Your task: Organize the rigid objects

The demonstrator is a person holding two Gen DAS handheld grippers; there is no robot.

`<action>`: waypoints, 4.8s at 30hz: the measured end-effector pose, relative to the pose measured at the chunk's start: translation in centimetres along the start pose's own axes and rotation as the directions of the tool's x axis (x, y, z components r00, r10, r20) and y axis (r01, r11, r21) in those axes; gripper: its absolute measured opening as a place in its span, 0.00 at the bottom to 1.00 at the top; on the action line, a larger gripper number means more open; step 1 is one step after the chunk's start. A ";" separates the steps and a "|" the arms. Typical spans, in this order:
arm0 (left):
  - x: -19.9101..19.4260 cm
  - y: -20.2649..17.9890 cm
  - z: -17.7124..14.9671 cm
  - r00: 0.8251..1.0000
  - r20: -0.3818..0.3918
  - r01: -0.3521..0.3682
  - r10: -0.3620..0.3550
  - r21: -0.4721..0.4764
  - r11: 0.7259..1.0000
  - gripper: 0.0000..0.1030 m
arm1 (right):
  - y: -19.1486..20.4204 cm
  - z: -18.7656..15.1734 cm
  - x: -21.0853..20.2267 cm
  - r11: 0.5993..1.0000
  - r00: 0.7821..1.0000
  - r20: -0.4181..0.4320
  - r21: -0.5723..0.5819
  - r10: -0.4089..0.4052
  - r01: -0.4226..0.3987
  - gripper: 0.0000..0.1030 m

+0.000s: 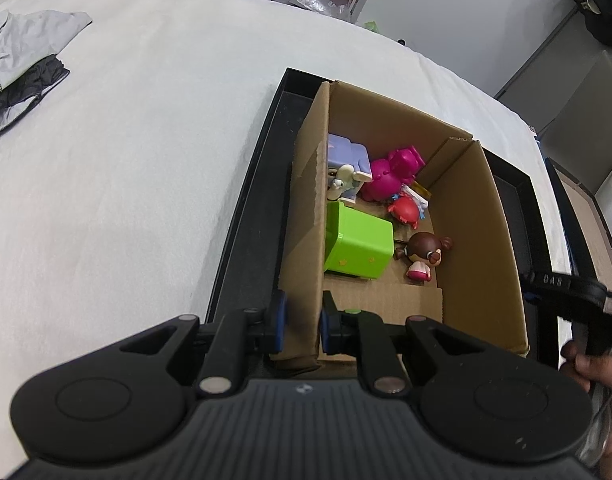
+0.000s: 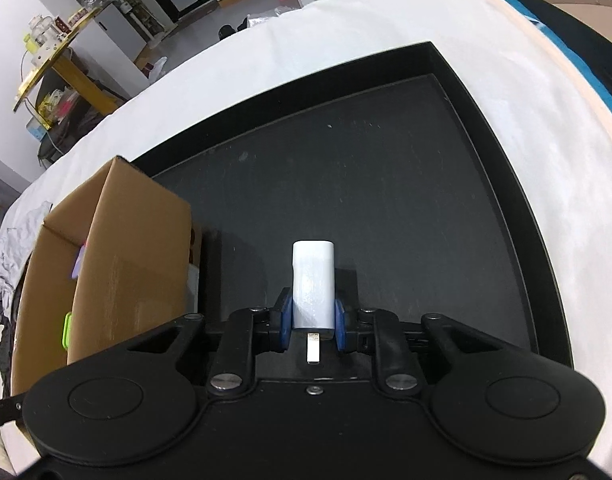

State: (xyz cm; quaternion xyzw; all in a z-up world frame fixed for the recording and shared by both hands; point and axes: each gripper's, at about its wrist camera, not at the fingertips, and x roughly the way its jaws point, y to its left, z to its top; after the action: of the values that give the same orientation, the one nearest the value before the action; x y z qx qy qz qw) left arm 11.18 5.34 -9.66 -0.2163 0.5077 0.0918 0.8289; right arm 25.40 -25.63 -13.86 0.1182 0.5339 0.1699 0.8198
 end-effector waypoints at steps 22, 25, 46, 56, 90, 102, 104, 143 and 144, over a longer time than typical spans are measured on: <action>-0.2 -0.2 -0.1 1.000 -0.002 0.006 -0.006 0.003 1.000 0.15 | 1.5 -1.0 -7.1 1.000 0.998 0.056 0.007 0.019 -0.019 0.20; -0.3 -0.3 -0.1 1.000 0.000 0.006 -0.006 0.005 1.000 0.16 | 2.2 -0.6 -8.2 1.000 0.997 0.079 -0.010 0.023 -0.023 0.20; -1.1 0.3 0.0 0.999 0.026 0.040 -0.040 -0.004 0.999 0.18 | 6.2 1.9 -12.2 0.993 0.992 0.129 -0.120 0.015 0.000 0.20; -1.3 0.7 -0.1 0.997 0.034 0.064 -0.064 -0.007 0.998 0.18 | 10.1 2.2 -12.1 0.982 0.992 0.117 -0.190 0.039 -0.016 0.20; -0.8 1.5 0.2 0.994 0.033 0.103 -0.102 -0.020 0.994 0.19 | 18.5 -0.6 -2.4 0.942 0.999 -0.016 -0.334 -0.033 0.026 0.20; -0.6 1.7 0.2 0.994 0.025 0.108 -0.107 -0.026 0.994 0.19 | 19.0 -1.5 0.2 0.946 0.996 -0.058 -0.321 -0.065 0.043 0.31; -0.6 1.7 0.2 0.994 0.024 0.105 -0.104 -0.026 0.994 0.19 | 18.9 -1.4 -0.3 0.946 0.997 -0.059 -0.322 -0.055 0.033 0.31; -3.4 -1.5 0.3 0.999 -0.032 0.001 0.001 0.045 0.999 0.30 | 9.5 -0.2 -10.8 0.978 1.000 0.018 -0.207 0.010 -0.006 0.96; -3.7 -1.8 0.2 0.999 -0.033 -0.001 0.003 0.053 0.999 0.32 | 9.3 -0.3 -10.9 0.980 1.000 0.017 -0.200 0.013 -0.009 0.96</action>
State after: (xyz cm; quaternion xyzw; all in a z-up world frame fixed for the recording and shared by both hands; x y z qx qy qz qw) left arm 10.32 4.10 -5.88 -0.1951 0.5238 0.0756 0.8258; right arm 19.64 -21.51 -1.34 0.0396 0.5060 0.2264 0.8313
